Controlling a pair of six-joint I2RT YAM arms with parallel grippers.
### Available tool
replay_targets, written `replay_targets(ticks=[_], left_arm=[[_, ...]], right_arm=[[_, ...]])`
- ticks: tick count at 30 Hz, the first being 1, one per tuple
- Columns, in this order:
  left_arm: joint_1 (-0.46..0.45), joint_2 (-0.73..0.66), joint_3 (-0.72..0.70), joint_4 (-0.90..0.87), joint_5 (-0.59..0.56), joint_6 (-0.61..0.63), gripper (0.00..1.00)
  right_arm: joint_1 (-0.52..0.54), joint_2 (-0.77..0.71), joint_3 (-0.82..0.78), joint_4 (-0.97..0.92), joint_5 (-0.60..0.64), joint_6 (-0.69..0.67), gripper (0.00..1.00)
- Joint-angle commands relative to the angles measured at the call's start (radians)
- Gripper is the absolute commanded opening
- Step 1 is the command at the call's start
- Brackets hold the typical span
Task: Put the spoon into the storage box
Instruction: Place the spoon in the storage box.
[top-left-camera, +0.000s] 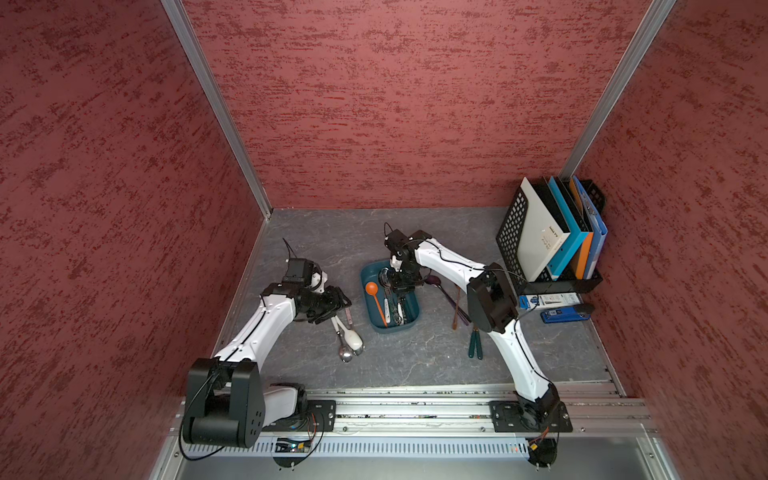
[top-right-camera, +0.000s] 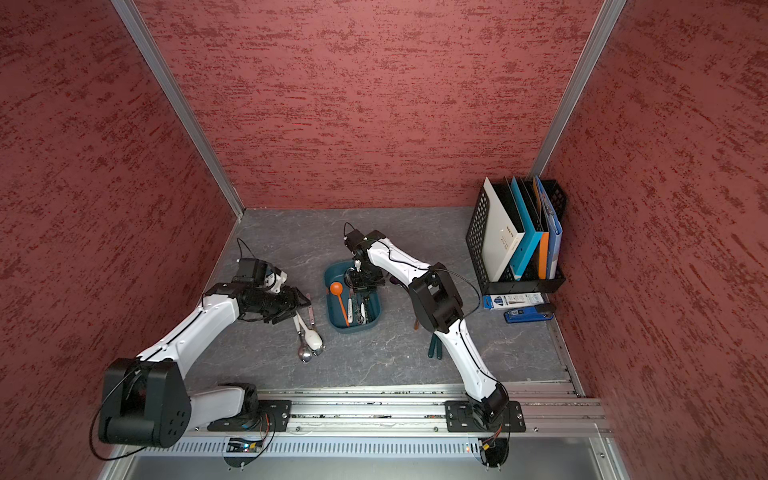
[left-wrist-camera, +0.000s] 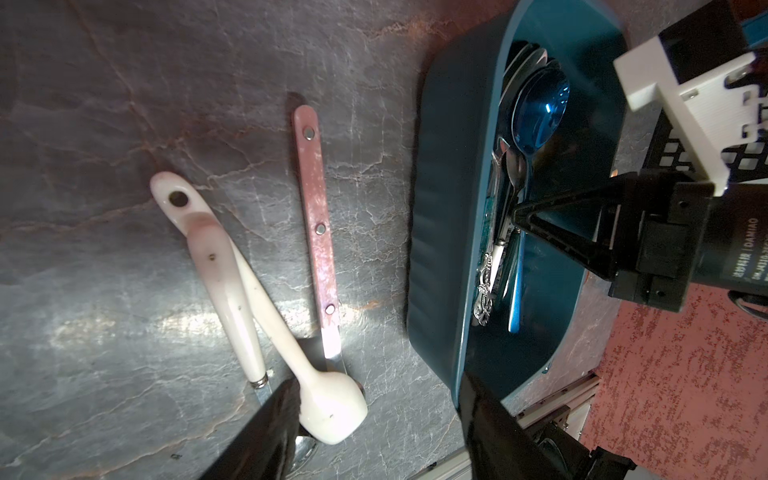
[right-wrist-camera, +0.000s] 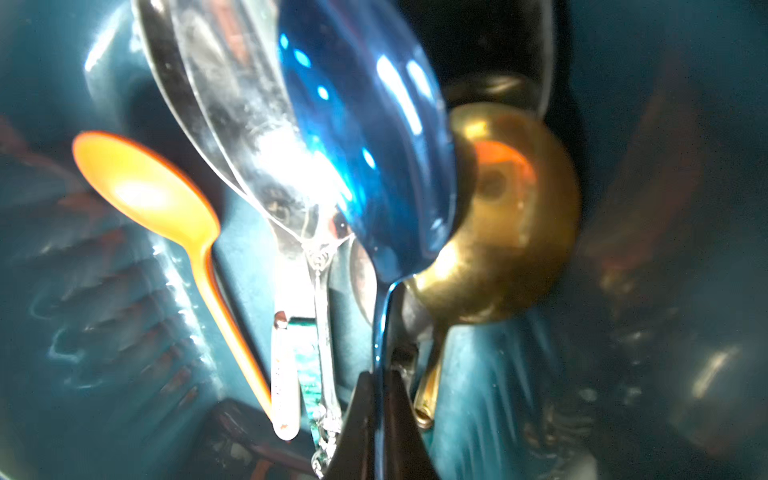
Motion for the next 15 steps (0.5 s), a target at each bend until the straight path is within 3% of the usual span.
replay_targets(ticks=[1, 15], left_arm=[[0.005, 0.001, -0.003, -0.014, 0.005, 0.017, 0.64], [-0.05, 0.001, 0.062, -0.083, -0.065, 0.052, 0.64]], right_arm=[[-0.001, 0.019, 0.03, -0.016, 0.008, 0.008, 0.06], [0.0, -0.09, -0.004, -0.018, 0.072, -0.013, 0.25]])
